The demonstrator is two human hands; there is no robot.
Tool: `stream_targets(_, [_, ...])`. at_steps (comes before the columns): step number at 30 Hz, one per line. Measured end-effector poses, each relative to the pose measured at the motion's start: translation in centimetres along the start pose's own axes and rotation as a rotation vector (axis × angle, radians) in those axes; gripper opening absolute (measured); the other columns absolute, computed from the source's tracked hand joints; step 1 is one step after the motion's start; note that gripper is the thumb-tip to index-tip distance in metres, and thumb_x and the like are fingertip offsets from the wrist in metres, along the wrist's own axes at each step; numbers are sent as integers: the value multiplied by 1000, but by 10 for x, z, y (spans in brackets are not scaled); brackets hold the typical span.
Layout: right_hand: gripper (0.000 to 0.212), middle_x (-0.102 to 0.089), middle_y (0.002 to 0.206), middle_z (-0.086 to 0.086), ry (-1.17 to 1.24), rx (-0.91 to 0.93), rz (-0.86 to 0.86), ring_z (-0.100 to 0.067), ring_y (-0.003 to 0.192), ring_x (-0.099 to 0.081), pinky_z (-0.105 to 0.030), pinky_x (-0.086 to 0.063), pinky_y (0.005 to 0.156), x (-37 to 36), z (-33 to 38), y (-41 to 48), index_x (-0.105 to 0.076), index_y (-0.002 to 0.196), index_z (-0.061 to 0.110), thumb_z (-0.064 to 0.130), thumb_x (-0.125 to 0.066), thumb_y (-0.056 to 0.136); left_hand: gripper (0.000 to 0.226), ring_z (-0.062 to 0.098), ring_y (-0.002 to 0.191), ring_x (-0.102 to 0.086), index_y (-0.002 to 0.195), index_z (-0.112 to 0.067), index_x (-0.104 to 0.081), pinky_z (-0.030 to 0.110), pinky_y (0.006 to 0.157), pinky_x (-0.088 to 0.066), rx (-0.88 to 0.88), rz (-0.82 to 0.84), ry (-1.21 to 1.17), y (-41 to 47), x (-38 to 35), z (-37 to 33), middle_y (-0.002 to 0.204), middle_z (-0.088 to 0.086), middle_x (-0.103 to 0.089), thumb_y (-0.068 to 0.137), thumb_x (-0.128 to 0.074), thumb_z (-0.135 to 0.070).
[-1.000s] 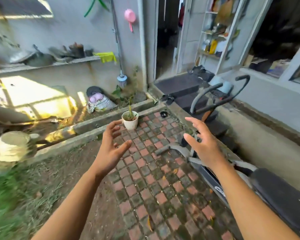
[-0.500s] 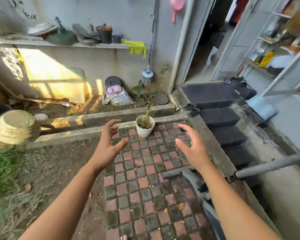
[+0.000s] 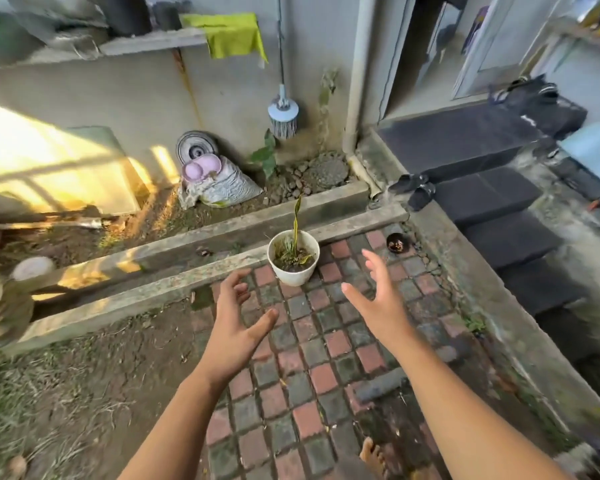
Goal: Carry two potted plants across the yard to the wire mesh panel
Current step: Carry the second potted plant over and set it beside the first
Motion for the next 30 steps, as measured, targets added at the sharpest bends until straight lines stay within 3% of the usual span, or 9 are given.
stream_targets(3, [72, -35, 166, -1, -9, -53, -8, -15, 152, -32, -32, -26, 112, -34, -86, 74, -32, 156, 36, 28, -73, 97, 75, 22, 147, -40, 144, -45, -24, 46, 124, -38, 34, -5, 0, 78, -34, 82, 157, 6, -36, 96, -79, -26])
stream_targets(7, [83, -31, 169, -4, -21, -53, 5, -4, 145, -28, -32, -25, 111, -93, -206, 168, -25, 158, 40, 40, -77, 93, 90, 26, 151, -36, 149, -42, -20, 53, 130, -34, 42, -3, 14, 177, -84, 211, 155, -1, -27, 87, -84, -32])
stream_targets(10, [100, -28, 169, -3, -1, -28, 42, -7, 150, -28, -34, -27, 112, -141, -292, 228, -19, 155, 50, 66, -78, 76, 100, 27, 155, -28, 152, -46, -18, 45, 130, -27, 11, 24, 105, 244, -117, 315, 159, 0, -25, 86, -90, -25])
stream_targets(15, [103, -31, 166, 5, 69, 68, 23, -9, 151, -31, -33, -27, 113, -201, -424, 293, -21, 145, 67, 83, -79, 61, 118, 6, 145, -16, 164, -24, -16, 35, 124, -17, -131, 56, 270, 328, -150, 452, 169, 6, -22, 77, -95, -38])
stream_targets(18, [99, -33, 164, 4, 103, 106, 21, -10, 150, -34, -32, -27, 114, -230, -481, 322, -23, 146, 62, 70, -81, 67, 118, 5, 146, -15, 163, -18, -17, 34, 126, -16, -212, 15, 319, 361, -162, 515, 158, -9, -20, 72, -84, -54])
stream_targets(20, [100, -34, 164, 1, 146, 138, 5, -13, 151, -34, -33, -27, 116, -245, -509, 340, -24, 149, 58, 63, -82, 68, 120, 14, 153, -18, 162, -17, -18, 39, 131, -19, -244, -49, 277, 380, -169, 551, 155, -14, -15, 70, -80, -62])
stream_targets(24, [101, -33, 165, -7, 229, 190, 17, -19, 152, -35, -43, -28, 124, -269, -546, 373, -28, 150, 48, 55, -83, 65, 102, 24, 156, -30, 147, -33, -24, 55, 135, -27, -280, -133, 171, 412, -190, 595, 154, -6, -24, 68, -83, -58])
stream_targets(27, [94, -36, 160, -9, 291, 225, 30, -21, 150, -37, -47, -29, 124, -279, -554, 402, -31, 139, 44, 51, -84, 62, 90, 17, 150, -35, 134, -41, -26, 46, 134, -28, -316, -168, 129, 434, -202, 600, 149, 0, -31, 67, -86, -53])
stream_targets(30, [88, -47, 149, 1, 355, 253, 23, 3, 134, -53, -27, -43, 110, -291, -556, 429, -30, 133, 39, 45, -86, 64, 88, 1, 139, -46, 128, -39, -26, 40, 125, -42, -349, -189, 22, 453, -207, 598, 146, 9, -40, 68, -92, -39])
Point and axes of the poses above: each hand's wrist, its own y-axis towards the middle knuckle, its own x-axis out of the back of the hand, z = x × y, the point moved 4 cm from there along y, towards the middle knuckle
